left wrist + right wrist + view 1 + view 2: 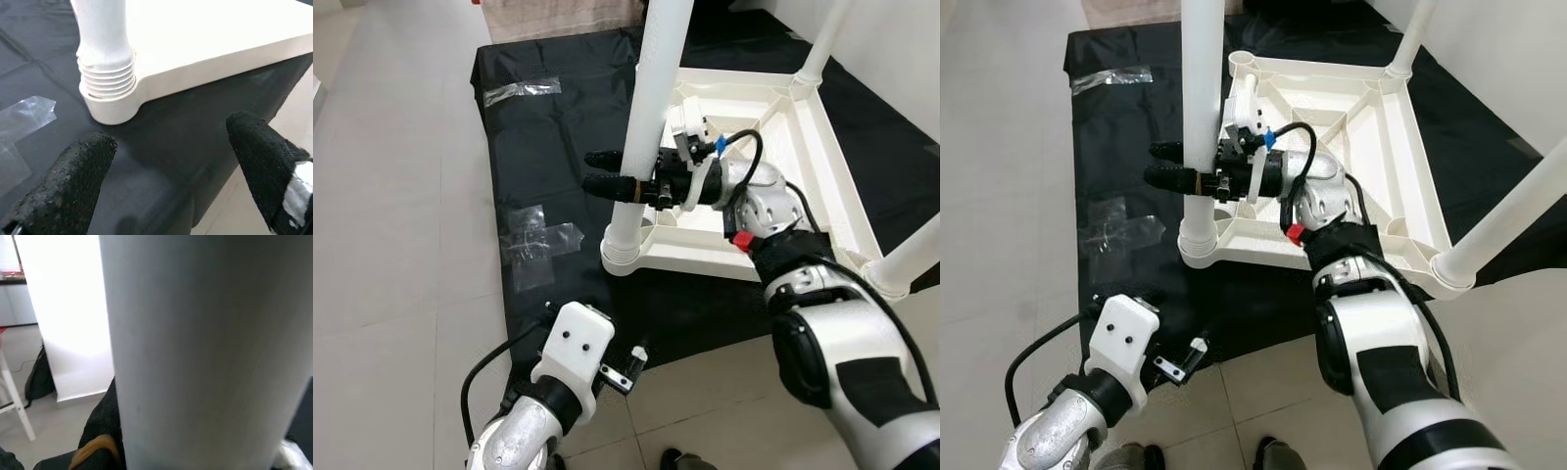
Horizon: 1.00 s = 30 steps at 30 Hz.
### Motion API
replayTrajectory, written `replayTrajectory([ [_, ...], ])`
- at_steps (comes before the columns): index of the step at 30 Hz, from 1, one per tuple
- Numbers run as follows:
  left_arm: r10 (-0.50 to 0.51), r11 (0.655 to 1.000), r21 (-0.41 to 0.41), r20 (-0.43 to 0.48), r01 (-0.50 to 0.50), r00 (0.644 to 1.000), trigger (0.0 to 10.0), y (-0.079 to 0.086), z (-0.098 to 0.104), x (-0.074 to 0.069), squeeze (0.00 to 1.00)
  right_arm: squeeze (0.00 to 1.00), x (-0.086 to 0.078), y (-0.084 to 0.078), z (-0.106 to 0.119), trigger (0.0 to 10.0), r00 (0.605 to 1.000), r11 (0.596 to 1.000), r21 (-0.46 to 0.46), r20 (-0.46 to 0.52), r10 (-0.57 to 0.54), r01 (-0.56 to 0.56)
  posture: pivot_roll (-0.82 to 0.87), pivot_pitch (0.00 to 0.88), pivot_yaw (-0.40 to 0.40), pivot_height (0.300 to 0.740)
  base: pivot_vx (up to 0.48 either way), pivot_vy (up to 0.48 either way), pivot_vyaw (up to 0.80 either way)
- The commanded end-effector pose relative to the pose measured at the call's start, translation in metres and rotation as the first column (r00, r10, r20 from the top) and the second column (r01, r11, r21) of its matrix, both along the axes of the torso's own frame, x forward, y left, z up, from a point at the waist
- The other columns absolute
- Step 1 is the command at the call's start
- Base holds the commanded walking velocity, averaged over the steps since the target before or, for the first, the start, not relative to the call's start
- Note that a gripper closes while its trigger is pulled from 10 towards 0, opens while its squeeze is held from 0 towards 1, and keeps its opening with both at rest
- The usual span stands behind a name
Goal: Building children table
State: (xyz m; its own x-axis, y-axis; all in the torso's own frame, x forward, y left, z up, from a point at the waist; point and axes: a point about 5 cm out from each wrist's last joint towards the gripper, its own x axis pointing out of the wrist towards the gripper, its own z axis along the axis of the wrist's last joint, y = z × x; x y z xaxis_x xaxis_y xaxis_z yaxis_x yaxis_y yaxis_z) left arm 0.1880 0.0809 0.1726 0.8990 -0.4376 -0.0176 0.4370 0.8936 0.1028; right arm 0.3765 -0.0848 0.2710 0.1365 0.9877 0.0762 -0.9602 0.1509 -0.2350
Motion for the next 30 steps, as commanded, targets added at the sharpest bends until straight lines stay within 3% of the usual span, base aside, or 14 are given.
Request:
replayTrajectory([
  [1, 0.000, 1.000, 0.012, -0.011, 0.000, 1.000, 10.0, 0.003, -0.003, 0.001, 0.00, 0.00, 0.000, 0.003, -0.036, 10.0, 0.991, 0.994, -0.095, -0.119, -0.066, 0.055, 0.16, 0.259, -0.034, 0.740, 0.000, 0.000, 0.00],
  [3, 0.006, 1.000, 0.014, -0.009, -0.006, 1.000, 10.0, 0.004, -0.003, 0.002, 0.00, 0.00, 0.001, 0.006, -0.040, 10.0, 0.985, 0.987, -0.120, -0.127, -0.119, 0.104, 0.16, 0.258, -0.033, 0.740, 0.000, 0.000, 0.00],
  [4, 0.009, 1.000, 0.016, -0.008, -0.008, 1.000, 10.0, 0.005, -0.004, 0.002, 0.00, 0.00, 0.004, 0.010, -0.044, 10.0, 0.965, 0.972, -0.149, -0.161, -0.207, 0.183, 0.16, 0.258, -0.033, 0.740, 0.000, 0.000, 0.00],
  [10, 0.010, 1.000, 0.015, -0.006, -0.010, 1.000, 10.0, 0.004, -0.003, 0.003, 0.00, 0.00, 0.009, 0.015, -0.046, 10.0, 0.926, 0.937, -0.180, -0.182, -0.331, 0.300, 0.15, 0.262, -0.037, 0.740, 0.000, 0.000, 0.00],
  [22, 0.015, 1.000, 0.024, -0.005, -0.015, 1.000, 10.0, 0.008, -0.005, 0.004, 0.00, 0.00, -0.002, 0.029, -0.044, 10.0, 0.869, 0.889, -0.138, -0.189, -0.457, 0.437, 0.15, 0.250, -0.039, 0.740, 0.000, 0.000, 0.00],
  [25, 0.018, 0.999, 0.029, -0.001, -0.018, 1.000, 10.0, 0.009, -0.005, 0.005, 0.00, 0.00, -0.006, 0.031, -0.050, 10.0, 0.796, 0.825, -0.123, -0.218, -0.564, 0.551, 0.15, 0.244, -0.038, 0.740, 0.000, 0.000, 0.00],
  [26, 0.018, 0.999, 0.029, -0.001, -0.018, 1.000, 10.0, 0.009, -0.005, 0.005, 0.00, 0.00, -0.006, 0.031, -0.050, 10.0, 0.796, 0.825, -0.123, -0.218, -0.564, 0.551, 0.15, 0.244, -0.038, 0.740, 0.000, 0.000, 0.00],
  [30, 0.025, 0.999, 0.035, 0.007, -0.025, 1.000, 10.0, 0.012, -0.005, 0.007, 0.00, 0.00, -0.009, 0.032, -0.055, 10.0, 0.660, 0.696, -0.110, -0.243, -0.711, 0.709, 0.15, 0.239, -0.040, 0.740, 0.000, 0.000, 0.00],
])
